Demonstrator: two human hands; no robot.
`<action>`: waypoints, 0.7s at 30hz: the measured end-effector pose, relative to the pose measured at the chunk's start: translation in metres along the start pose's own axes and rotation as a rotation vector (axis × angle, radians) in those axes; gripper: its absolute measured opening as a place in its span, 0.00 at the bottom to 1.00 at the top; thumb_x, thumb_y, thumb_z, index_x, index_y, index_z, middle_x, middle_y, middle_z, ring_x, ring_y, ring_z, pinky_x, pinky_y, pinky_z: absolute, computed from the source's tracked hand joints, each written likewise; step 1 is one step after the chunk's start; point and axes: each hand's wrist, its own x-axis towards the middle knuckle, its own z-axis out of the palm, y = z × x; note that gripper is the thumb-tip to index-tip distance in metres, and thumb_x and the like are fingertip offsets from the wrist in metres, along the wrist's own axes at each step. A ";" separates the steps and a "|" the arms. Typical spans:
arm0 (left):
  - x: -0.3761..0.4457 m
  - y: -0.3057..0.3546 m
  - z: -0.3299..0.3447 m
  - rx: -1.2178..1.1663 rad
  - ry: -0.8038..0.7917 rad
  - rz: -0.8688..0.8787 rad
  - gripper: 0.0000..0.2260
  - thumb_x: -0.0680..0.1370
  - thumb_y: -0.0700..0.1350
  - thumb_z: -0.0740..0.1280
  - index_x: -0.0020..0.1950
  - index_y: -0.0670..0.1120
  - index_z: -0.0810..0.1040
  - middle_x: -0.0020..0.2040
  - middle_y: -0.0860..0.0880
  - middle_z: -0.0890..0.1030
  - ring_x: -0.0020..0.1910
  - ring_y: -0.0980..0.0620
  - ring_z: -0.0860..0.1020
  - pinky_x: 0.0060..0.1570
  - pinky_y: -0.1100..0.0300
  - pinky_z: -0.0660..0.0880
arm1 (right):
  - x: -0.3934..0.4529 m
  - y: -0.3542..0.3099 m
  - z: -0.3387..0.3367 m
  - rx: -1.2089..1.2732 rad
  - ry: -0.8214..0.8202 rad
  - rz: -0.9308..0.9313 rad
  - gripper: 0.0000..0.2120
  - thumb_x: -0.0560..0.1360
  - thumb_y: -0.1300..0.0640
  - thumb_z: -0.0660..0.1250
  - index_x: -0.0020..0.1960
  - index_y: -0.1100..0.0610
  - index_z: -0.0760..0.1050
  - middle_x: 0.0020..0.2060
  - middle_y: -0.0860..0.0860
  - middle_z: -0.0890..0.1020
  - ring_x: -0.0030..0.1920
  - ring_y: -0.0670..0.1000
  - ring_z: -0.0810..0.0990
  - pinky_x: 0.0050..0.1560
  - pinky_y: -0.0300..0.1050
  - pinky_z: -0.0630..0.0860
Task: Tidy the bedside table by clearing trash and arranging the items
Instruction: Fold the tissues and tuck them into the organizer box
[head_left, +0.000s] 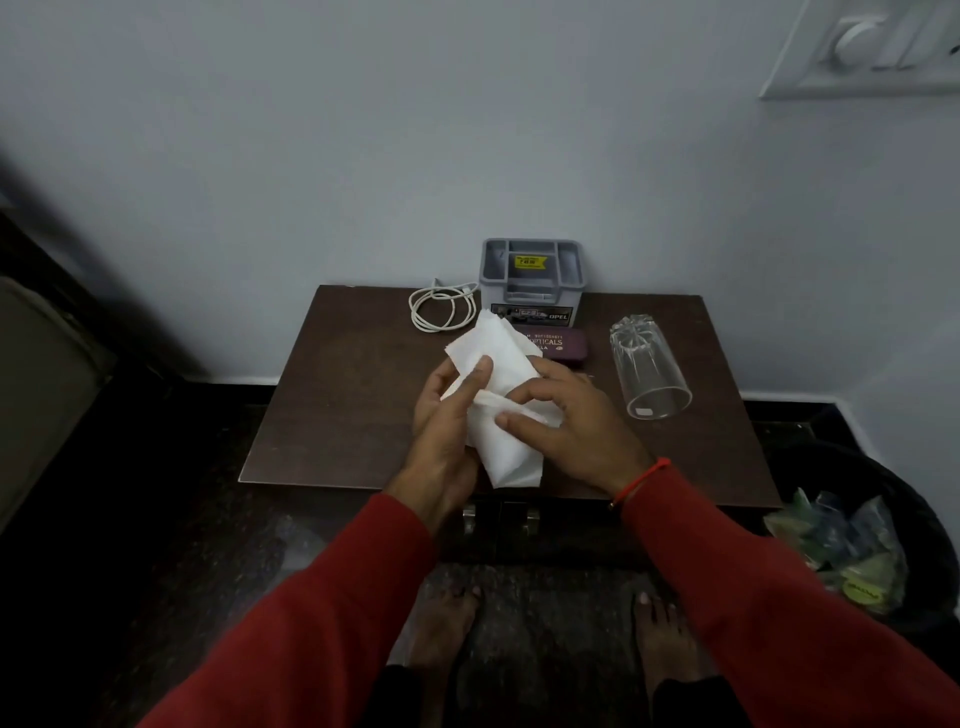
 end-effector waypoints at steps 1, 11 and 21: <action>0.002 0.000 -0.002 0.008 0.043 0.013 0.21 0.76 0.43 0.74 0.69 0.45 0.76 0.61 0.38 0.83 0.56 0.38 0.83 0.55 0.38 0.80 | 0.001 0.001 -0.002 0.014 0.020 0.019 0.05 0.71 0.48 0.74 0.46 0.46 0.82 0.66 0.44 0.74 0.66 0.51 0.70 0.66 0.44 0.64; 0.004 0.008 -0.012 0.403 0.181 0.258 0.10 0.77 0.45 0.73 0.58 0.46 0.82 0.48 0.49 0.85 0.46 0.51 0.82 0.42 0.58 0.81 | 0.003 -0.014 -0.036 0.927 0.129 0.131 0.06 0.70 0.55 0.71 0.47 0.53 0.81 0.44 0.49 0.85 0.45 0.48 0.83 0.42 0.48 0.82; 0.004 0.011 -0.016 0.631 -0.006 0.293 0.01 0.76 0.43 0.74 0.47 0.49 0.84 0.39 0.53 0.86 0.36 0.61 0.81 0.34 0.64 0.75 | -0.003 -0.017 -0.040 0.658 -0.148 -0.052 0.05 0.72 0.58 0.69 0.45 0.53 0.83 0.41 0.47 0.84 0.42 0.46 0.81 0.42 0.39 0.78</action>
